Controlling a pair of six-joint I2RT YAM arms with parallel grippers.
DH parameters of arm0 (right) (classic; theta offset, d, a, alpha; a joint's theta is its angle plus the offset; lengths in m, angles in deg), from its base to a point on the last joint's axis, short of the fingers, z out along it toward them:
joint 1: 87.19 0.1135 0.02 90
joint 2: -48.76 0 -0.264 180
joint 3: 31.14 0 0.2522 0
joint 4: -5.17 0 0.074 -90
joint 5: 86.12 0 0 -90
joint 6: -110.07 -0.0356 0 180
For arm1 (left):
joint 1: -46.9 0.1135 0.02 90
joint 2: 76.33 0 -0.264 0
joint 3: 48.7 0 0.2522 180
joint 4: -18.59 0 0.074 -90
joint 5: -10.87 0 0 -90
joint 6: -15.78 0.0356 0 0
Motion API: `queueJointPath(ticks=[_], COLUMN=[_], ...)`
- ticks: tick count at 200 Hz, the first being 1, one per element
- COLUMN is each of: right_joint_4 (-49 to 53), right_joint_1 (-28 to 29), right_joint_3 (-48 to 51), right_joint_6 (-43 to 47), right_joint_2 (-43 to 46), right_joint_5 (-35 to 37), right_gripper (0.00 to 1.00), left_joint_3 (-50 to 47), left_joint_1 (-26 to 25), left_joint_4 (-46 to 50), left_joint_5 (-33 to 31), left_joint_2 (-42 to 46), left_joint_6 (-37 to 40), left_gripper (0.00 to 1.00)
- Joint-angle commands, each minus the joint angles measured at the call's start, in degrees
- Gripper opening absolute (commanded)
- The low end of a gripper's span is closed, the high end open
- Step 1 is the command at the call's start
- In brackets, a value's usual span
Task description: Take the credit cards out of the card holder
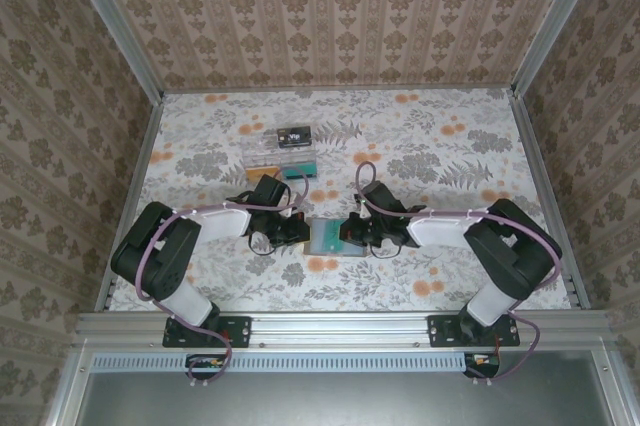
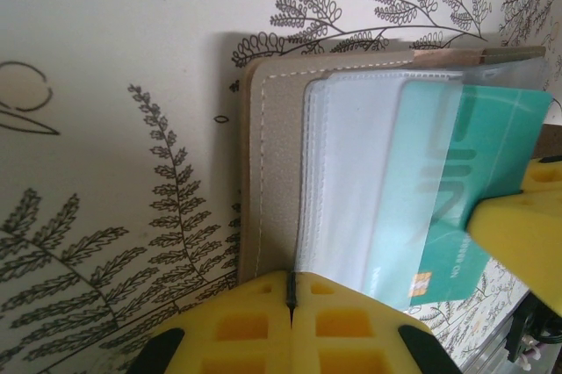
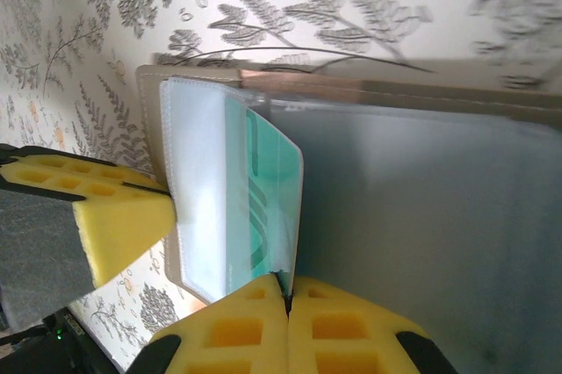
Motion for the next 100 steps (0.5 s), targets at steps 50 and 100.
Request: queueJointPath(ticks=[50,100], right_joint_4=[7.0,12.9], right_joint_1=[-4.9,-6.6], right_joint_3=[5.9,1.4], right_joint_6=[4.3,8.0], right_joint_2=[11.1,19.8], right_joint_5=[-0.6,-0.9], right_gripper=[0.04,0.00], left_joint_3=[0.2,3.4], left_joint_1=[-0.2,1.3], left_joint_4=[3.3,0.1], left_joint_5=[-1.5,1.4], left_joint_2=[2.3,10.3], left_joint_6=[1.1,-3.2], left_gripper=[0.02,0.45])
